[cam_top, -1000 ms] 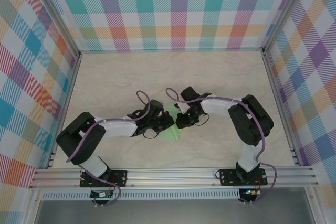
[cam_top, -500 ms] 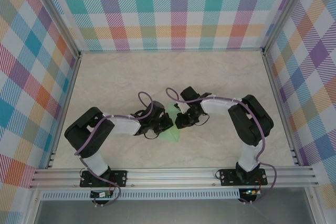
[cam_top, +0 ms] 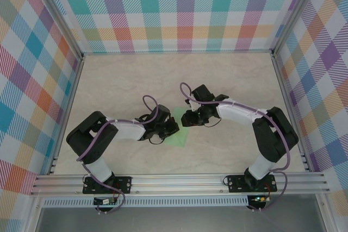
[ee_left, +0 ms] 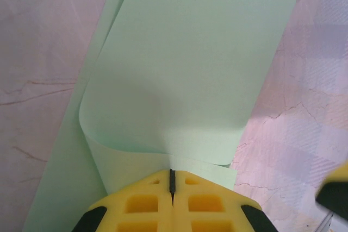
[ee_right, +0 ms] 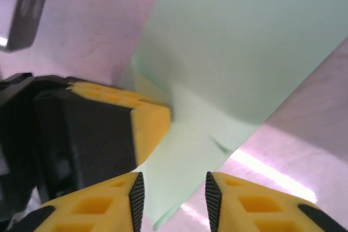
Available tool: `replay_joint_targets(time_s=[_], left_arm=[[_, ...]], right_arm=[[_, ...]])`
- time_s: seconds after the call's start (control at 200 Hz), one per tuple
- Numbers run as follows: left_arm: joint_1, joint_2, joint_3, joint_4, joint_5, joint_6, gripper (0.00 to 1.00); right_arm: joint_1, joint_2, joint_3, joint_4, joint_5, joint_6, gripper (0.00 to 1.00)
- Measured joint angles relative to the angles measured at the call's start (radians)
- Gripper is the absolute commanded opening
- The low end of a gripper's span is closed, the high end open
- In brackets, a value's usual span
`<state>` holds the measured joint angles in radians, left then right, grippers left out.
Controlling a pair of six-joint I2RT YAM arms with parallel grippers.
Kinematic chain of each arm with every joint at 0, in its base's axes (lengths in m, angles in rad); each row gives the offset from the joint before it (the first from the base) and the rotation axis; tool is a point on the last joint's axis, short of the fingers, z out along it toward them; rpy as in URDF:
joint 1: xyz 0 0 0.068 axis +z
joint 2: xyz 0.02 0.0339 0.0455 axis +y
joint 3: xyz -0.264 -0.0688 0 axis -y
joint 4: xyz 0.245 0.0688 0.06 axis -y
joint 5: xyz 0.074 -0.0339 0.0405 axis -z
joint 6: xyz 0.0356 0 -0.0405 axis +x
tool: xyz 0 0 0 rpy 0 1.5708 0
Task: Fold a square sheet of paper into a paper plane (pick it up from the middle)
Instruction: Fold the triangle a second time at the center of the table.
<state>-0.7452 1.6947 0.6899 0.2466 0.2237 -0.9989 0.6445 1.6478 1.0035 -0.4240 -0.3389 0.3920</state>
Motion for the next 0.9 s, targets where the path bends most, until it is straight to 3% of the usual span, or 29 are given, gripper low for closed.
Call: replay_joint_targets(time_s=[0.075, 0.21, 0.435, 0.9], left_arm=[[0.0, 0.0, 0.0, 0.0, 0.0, 0.0, 0.0], [0.0, 0.0, 0.0, 0.0, 0.0, 0.0, 0.0], [0.0, 0.0, 0.0, 0.0, 0.0, 0.0, 0.0], [0.001, 0.0, 0.0, 0.0, 0.0, 0.003, 0.0]], right_arm=[[0.004, -0.007, -0.047, 0.051, -0.068, 0.06, 0.12], [0.037, -0.006, -0.104, 0.121, -0.147, 0.154, 0.07], [0.085, 0.019, -0.121, 0.21, -0.206, 0.249, 0.05], [0.105, 0.076, -0.15, 0.259, -0.206, 0.316, 0.05]])
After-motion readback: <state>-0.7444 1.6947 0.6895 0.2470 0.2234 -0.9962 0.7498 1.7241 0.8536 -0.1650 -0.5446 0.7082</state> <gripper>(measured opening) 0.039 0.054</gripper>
